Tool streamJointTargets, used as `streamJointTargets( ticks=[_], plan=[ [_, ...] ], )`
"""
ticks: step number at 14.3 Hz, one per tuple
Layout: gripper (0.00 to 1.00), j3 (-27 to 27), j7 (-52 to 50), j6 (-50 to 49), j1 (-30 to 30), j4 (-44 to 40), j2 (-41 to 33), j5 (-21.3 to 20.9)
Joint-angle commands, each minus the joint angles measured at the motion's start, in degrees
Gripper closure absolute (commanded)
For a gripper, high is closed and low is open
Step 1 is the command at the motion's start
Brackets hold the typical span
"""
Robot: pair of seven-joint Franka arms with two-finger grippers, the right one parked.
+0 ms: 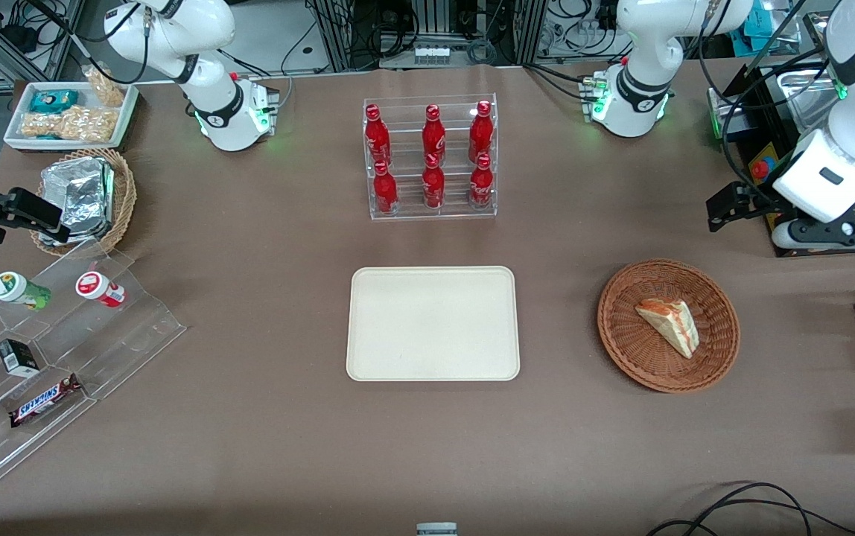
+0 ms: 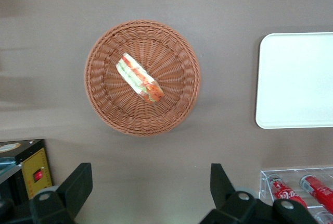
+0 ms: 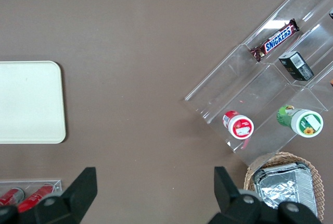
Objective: Place sandwich from basket to tray
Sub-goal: 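Move the left gripper over the wicker basket above the wrapped sandwich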
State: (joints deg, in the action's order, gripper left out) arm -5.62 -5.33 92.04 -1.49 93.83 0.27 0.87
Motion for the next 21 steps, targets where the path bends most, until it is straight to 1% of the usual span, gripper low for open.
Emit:
streamJointTargets(
  ticks=[1,6,7,11,13,15,17,18,21],
  plan=[
    [0.0,-0.4,0.7,-1.0,0.8,-2.5,1.0,1.1],
    [0.0,-0.4,0.8,-2.1,0.6,-1.5,1.0,0.1],
    [0.0,-0.4,0.8,-3.9,0.6,-1.1,1.0,0.0],
    [0.0,-0.4,0.8,-4.6,0.7,-0.5,1.8,0.0],
    [0.0,-0.3,0.7,-4.0,0.8,2.7,2.1,0.0],
    [0.0,-0.2,0.6,-3.3,0.8,3.1,5.9,-0.2],
    [0.0,0.3,0.4,-0.1,0.8,3.5,9.9,-2.5],
    [0.0,0.8,0.1,2.3,0.8,4.7,11.3,-2.8],
    [0.0,1.4,-5.0,13.9,0.8,12.4,11.9,-2.9]
  ],
)
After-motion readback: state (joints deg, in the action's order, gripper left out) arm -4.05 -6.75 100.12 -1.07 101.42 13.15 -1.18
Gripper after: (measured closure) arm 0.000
